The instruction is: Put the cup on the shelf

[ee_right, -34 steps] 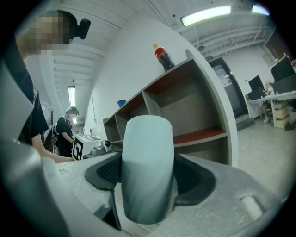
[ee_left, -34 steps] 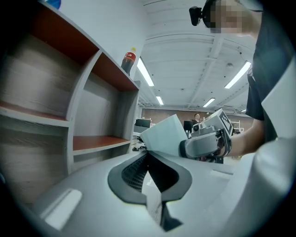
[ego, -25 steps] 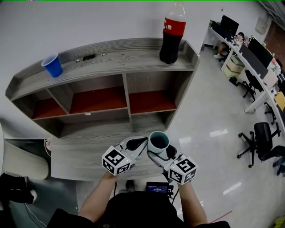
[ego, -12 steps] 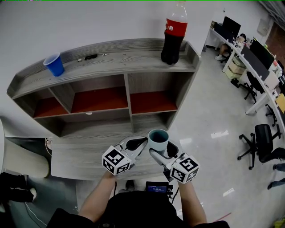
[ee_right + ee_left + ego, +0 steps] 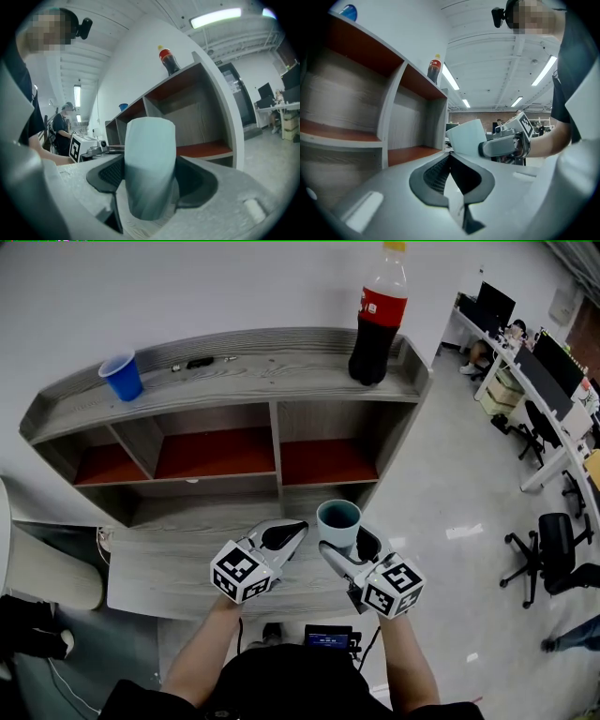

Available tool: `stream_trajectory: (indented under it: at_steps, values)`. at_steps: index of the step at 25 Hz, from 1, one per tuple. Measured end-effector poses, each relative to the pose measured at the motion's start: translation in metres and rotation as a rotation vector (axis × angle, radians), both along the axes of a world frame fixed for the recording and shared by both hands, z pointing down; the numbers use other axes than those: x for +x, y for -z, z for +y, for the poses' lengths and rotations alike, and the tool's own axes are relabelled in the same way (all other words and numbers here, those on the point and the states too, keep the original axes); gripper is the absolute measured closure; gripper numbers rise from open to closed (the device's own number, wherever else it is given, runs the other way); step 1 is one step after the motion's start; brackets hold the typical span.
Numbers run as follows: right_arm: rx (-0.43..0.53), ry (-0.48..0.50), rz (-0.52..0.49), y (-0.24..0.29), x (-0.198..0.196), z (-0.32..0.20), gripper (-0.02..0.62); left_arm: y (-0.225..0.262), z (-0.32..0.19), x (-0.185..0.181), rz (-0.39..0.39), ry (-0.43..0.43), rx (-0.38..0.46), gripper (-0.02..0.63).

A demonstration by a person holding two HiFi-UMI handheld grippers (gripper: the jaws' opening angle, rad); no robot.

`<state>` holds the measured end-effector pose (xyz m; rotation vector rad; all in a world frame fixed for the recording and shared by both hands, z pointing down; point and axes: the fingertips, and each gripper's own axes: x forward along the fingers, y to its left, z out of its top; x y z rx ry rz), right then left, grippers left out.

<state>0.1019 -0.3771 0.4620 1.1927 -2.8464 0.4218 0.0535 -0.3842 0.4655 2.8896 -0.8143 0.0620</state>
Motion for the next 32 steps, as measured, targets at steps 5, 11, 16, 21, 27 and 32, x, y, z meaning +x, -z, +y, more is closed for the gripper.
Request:
stream_trajectory:
  at_steps: [5,11,16,21,27,32]
  values:
    - [0.036,-0.018,0.023,0.011,0.002,-0.03,0.261,0.008,-0.02,-0.008,-0.013,0.039,0.015,0.604]
    - [0.08,-0.073,0.057,0.02,0.002,-0.08,0.262,0.011,-0.044,-0.009,-0.014,0.071,0.017,0.604]
    - [0.1,-0.113,0.055,0.026,0.002,-0.12,0.262,0.009,-0.065,-0.011,-0.001,0.109,0.003,0.604]
    - [0.088,-0.174,0.055,0.021,0.005,-0.156,0.262,0.009,-0.079,-0.009,0.003,0.126,0.0,0.604]
    - [0.09,-0.198,0.077,0.014,0.005,-0.183,0.262,0.007,-0.087,-0.005,0.008,0.134,-0.006,0.604]
    - [0.095,-0.215,0.091,0.013,0.004,-0.197,0.262,0.002,-0.087,-0.007,0.008,0.144,-0.018,0.604]
